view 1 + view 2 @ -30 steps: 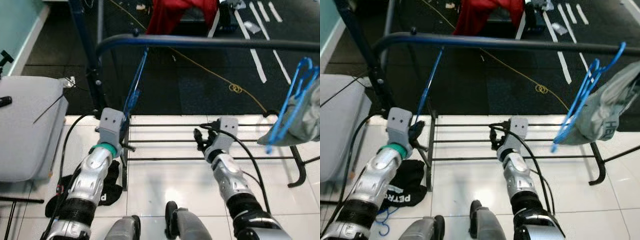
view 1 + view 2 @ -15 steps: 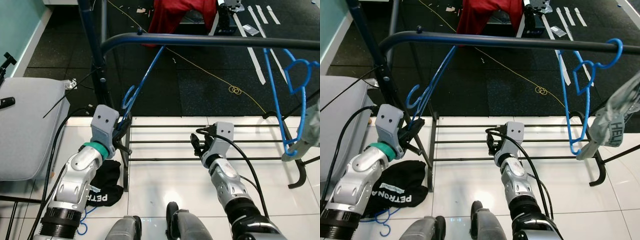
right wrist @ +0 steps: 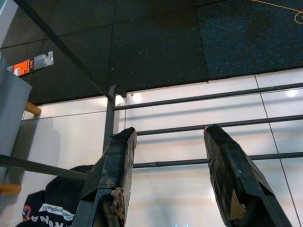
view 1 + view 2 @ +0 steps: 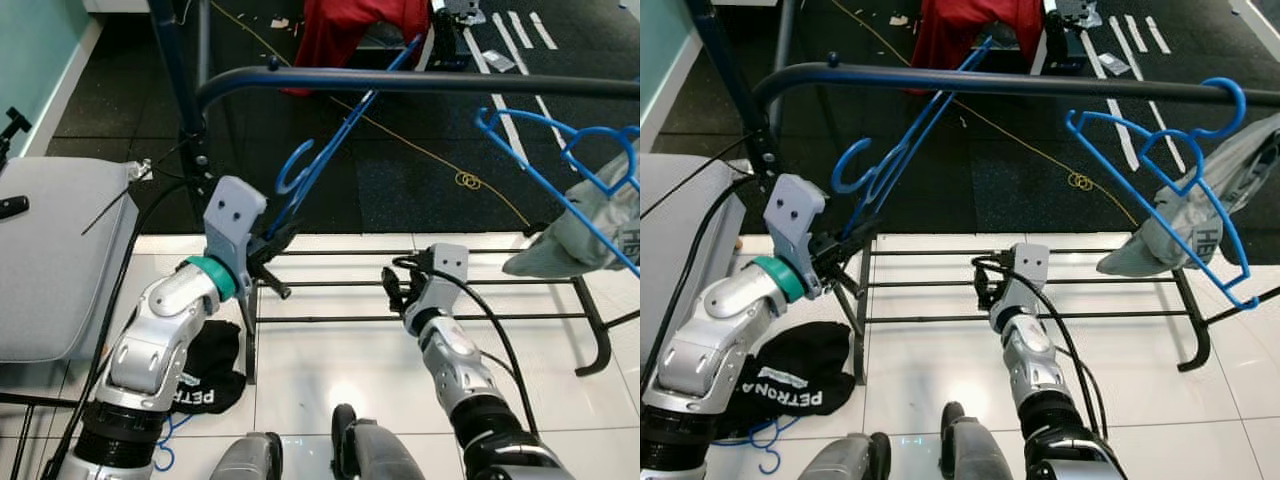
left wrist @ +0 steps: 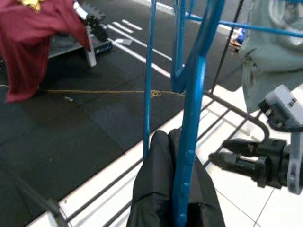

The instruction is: Hang hanger

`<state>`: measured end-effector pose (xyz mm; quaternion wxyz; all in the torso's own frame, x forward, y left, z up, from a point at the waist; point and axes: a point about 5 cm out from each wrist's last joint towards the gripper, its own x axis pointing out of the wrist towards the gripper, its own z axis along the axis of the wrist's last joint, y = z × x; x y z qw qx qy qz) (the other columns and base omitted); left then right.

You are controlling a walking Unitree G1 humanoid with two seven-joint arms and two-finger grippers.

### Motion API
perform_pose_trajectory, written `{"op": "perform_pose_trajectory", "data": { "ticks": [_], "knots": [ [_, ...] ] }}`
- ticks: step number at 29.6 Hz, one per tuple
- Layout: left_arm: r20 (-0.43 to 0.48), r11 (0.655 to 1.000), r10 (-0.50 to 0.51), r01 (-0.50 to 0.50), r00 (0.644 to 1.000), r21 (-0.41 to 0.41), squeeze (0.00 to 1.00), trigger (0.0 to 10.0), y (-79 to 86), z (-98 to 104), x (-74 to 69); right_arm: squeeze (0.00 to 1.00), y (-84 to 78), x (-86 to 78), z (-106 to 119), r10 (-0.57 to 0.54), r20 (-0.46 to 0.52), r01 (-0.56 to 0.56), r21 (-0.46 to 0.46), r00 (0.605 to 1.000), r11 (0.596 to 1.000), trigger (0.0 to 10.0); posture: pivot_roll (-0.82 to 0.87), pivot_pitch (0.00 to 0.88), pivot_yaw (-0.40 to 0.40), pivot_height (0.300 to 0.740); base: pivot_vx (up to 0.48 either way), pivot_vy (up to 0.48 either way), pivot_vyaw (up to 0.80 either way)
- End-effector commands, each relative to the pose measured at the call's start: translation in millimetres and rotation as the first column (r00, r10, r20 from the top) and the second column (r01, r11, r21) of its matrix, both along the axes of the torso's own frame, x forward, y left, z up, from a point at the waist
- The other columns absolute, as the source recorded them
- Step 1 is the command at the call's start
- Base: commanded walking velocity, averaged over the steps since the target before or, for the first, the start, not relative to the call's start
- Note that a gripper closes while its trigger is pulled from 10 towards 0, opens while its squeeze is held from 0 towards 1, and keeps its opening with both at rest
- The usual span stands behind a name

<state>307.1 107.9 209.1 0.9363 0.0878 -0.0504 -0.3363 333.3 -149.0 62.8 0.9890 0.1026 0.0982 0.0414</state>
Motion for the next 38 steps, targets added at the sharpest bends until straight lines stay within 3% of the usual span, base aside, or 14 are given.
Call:
{"op": "perform_pose_trajectory", "data": {
  "ticks": [1, 9, 18, 38],
  "knots": [
    [-0.027, 1.000, -0.006, 0.006, 1.000, 0.013, 0.00, 10.0, -4.4, 2, 1.3, 0.00, -2.3, -4.1, -6, -0.010, -0.027, 0.010, -0.003, 1.000, 1.000, 10.0, 0.00, 0.203, 0.041, 0.740, 0.000, 0.000, 0.00],
    [-0.050, 1.000, 0.004, -0.003, 0.999, 0.026, 0.00, 10.0, -10.3, 24, 17.2, 0.00, -1.3, -3.3, -7, -0.007, -0.030, 0.007, 0.003, 1.000, 1.000, 10.0, 0.00, 0.195, 0.043, 0.740, 0.000, 0.000, 0.00],
    [-0.114, 0.995, 0.075, -0.067, 0.991, 0.079, 0.00, 10.0, -1.6, 40, 29.2, 0.00, -1.6, -2.9, -7, -0.009, -0.031, 0.009, 0.004, 0.999, 1.000, 10.0, 0.00, 0.186, 0.043, 0.740, 0.000, 0.000, 0.00],
    [-0.226, 0.971, 0.171, -0.125, 0.959, 0.206, 0.00, 10.0, 11.2, 81, 25.3, 0.00, 1.4, -2.5, -8, -0.002, -0.038, 0.002, 0.012, 0.999, 1.000, 10.0, 0.01, 0.186, 0.042, 0.740, 0.000, 0.000, 0.00]
  ]
}}
